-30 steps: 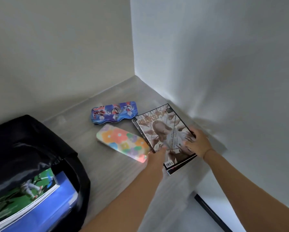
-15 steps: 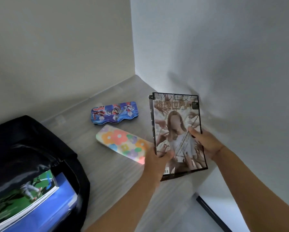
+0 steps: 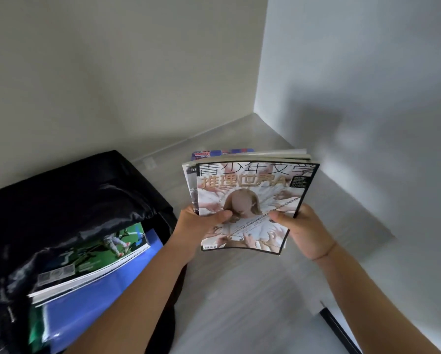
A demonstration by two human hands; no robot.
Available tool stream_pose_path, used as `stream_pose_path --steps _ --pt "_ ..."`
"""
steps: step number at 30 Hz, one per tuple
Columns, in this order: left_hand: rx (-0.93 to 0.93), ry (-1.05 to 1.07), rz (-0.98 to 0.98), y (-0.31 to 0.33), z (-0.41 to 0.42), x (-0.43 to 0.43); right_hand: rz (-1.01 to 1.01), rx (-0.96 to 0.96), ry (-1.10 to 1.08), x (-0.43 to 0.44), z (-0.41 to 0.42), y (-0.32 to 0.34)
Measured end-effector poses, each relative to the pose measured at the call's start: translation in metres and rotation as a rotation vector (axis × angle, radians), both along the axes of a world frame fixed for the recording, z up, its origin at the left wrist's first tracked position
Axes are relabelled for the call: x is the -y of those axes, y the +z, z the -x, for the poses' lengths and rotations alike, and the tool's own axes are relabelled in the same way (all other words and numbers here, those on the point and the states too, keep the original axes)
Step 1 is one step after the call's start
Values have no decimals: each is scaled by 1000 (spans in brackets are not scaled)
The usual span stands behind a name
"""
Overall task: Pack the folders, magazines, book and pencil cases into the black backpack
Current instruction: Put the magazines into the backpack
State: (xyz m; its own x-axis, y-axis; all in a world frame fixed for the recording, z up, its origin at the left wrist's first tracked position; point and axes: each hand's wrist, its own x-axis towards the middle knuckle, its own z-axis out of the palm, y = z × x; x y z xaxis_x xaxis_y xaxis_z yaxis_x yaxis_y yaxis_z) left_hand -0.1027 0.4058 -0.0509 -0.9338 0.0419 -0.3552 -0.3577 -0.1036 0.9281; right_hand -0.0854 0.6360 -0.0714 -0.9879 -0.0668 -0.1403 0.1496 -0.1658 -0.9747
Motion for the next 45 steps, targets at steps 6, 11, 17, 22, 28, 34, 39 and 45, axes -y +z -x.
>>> stream_pose_path --steps 6,11,17,22,28,34,39,45 --pt "-10 -56 -14 -16 -10 10 76 48 -16 9 -15 -12" --pt "66 -60 14 -28 -16 5 14 117 -46 6 -20 -20" --pt "147 23 141 -25 -19 4 -213 126 -107 23 -34 -25" --pt "202 173 74 -10 -29 36 -143 57 36 50 -39 4" --pt "50 301 389 16 -64 117 12 86 245 113 -67 15" --pt "-481 310 1336 16 -80 247 186 162 334 143 -110 4" --pt "-400 110 1320 7 -68 298 126 348 354 163 -147 -9" --pt "-254 286 926 25 -54 311 -305 283 418 187 -175 -8"
